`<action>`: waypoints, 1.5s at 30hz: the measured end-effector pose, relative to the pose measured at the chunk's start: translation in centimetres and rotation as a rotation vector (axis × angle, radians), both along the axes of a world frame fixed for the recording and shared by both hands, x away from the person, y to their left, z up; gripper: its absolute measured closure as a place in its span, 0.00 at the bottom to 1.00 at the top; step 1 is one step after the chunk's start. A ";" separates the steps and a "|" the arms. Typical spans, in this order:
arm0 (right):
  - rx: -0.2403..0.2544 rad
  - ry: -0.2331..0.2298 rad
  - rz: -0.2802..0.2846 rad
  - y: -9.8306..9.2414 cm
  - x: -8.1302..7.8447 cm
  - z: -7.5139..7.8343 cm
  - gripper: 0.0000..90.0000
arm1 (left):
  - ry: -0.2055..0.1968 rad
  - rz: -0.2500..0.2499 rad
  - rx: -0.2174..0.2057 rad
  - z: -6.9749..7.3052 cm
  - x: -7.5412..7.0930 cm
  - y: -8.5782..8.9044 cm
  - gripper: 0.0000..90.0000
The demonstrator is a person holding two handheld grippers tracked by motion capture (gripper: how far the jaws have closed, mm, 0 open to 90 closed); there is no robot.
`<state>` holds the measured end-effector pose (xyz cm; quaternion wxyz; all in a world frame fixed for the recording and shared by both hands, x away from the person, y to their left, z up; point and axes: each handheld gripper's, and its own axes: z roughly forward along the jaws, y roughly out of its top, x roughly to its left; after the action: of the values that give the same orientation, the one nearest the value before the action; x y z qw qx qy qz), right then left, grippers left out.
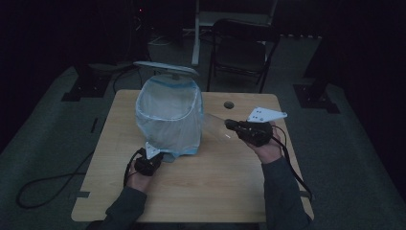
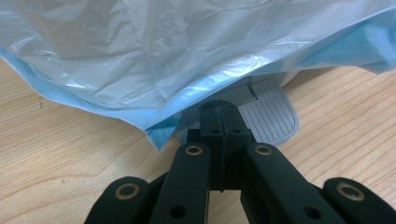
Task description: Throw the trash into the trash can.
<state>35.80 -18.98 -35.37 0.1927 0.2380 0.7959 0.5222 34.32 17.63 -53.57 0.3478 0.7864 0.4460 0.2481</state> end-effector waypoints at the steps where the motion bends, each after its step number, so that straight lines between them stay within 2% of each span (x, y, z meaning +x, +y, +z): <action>1: 0.000 -0.004 0.000 0.0 0.0 0.2 0.96 | 0.000 0.001 0.001 0.0 0.0 0.0 1.00; 20: 0.013 -0.061 0.018 1.1 0.7 3.4 0.96 | 0.002 0.000 0.000 0.0 0.0 0.0 1.00; 30: 0.050 -0.067 0.036 2.7 1.7 4.6 0.96 | 0.002 0.001 -0.006 0.0 0.0 0.0 1.00; 45: 0.055 -0.075 0.054 4.5 3.0 6.3 0.96 | 0.002 -0.001 -0.004 0.0 0.0 0.1 1.00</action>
<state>38.78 -14.47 -29.05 0.2016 0.2021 0.7797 0.5573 34.33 17.74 -53.60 0.3489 0.7862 0.4466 0.2464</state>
